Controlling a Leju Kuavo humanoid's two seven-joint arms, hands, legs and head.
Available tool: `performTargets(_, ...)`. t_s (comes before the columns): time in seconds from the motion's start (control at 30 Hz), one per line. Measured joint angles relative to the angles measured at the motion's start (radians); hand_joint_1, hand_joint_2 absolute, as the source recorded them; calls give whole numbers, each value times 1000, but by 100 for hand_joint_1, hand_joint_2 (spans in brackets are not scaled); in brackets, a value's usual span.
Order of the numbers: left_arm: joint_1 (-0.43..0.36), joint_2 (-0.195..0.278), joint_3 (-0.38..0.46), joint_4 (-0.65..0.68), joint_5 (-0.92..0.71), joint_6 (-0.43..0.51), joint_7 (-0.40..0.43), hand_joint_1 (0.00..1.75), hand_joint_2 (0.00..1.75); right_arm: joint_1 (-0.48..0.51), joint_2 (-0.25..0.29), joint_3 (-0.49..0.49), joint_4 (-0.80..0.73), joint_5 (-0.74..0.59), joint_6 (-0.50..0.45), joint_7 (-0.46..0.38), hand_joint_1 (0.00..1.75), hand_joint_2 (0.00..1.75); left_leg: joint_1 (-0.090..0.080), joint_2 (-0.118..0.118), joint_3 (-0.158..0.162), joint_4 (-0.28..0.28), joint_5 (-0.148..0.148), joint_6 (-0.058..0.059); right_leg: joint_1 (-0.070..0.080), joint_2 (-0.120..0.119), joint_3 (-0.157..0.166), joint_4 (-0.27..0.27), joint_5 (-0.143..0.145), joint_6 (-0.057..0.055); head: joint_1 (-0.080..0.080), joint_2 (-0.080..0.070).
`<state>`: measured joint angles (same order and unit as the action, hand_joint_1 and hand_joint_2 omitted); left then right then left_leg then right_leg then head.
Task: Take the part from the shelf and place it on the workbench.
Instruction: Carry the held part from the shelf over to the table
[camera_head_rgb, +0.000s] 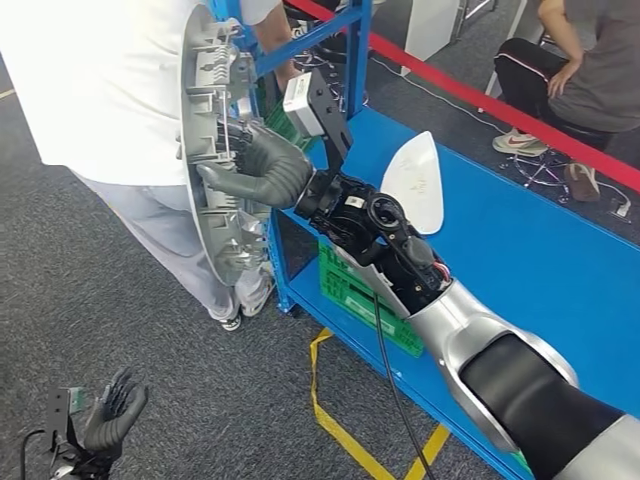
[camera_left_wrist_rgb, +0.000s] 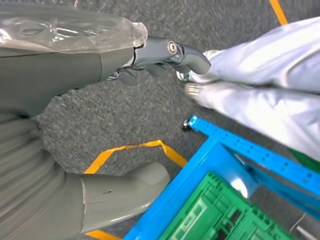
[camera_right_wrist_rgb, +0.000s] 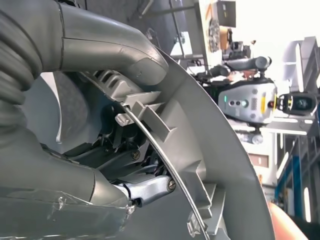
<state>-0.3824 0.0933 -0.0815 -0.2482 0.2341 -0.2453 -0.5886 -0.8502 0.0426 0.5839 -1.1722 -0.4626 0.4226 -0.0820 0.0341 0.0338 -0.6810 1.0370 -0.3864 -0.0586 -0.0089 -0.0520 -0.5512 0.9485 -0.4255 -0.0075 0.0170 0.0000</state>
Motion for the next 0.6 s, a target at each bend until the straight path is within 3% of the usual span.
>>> performTargets(0.07,-2,-1,-1,0,0,0,1,0,175,-2,1,0,0,2,0,1,175,175,-4,16,39,-74,18,12,6,-13,1,7,-10,13,4,0)
performTargets(0.13,-2,-1,-1,-1,-1,0,3,0,175,-2,1,0,-1,3,0,2,175,175,-8,-3,39,-76,13,31,6,-25,6,7,-17,22,13,0)
performTargets(0.2,-3,-1,-1,-1,-1,0,3,0,175,-1,1,0,-1,3,-1,2,175,175,-9,-18,43,-77,12,45,-1,-11,0,30,-39,31,20,0)
performTargets(0.23,-4,0,-1,-1,-1,0,3,0,175,-1,1,0,-1,3,-2,2,175,175,-9,-25,47,-78,11,52,-3,6,-18,72,-65,33,24,0)
performTargets(0.33,-5,2,-1,-1,-1,0,4,0,175,3,0,-2,-1,3,-3,4,175,175,-15,-45,52,-78,9,63,-1,46,-123,294,-162,32,42,0)
performTargets(0.37,-5,2,-2,-1,-1,0,4,0,175,6,0,-2,-1,3,-3,5,175,175,-17,-54,53,-78,8,65,0,49,-148,339,-170,29,46,0)
performTargets(0.4,-5,1,-2,-1,-1,0,5,0,175,9,-1,-2,-1,2,-4,6,175,175,-19,-64,54,-78,8,65,0,50,-154,341,-157,26,48,0)
performTargets(0.47,-5,0,-2,-1,-1,0,5,0,175,12,-1,-2,-1,2,-4,8,175,175,-20,-85,59,-77,7,64,0,65,-109,229,-82,17,52,0)
performTargets(0.5,-6,-1,-2,-1,-1,0,5,0,175,12,-1,-2,-1,2,-4,9,175,175,-21,-95,60,-77,7,63,-1,87,-77,152,-44,12,53,0)
performTargets(0.53,-7,-2,-2,-1,-1,0,5,0,175,12,-1,-3,-2,1,-4,10,175,175,-21,-104,58,-75,7,60,-2,106,-47,87,-19,10,53,0)
performTargets(0.6,-7,-2,-2,-1,-1,0,6,0,175,12,-1,-4,-3,1,-4,11,175,175,-17,-123,50,-76,12,48,-1,127,-19,29,-7,9,51,0)
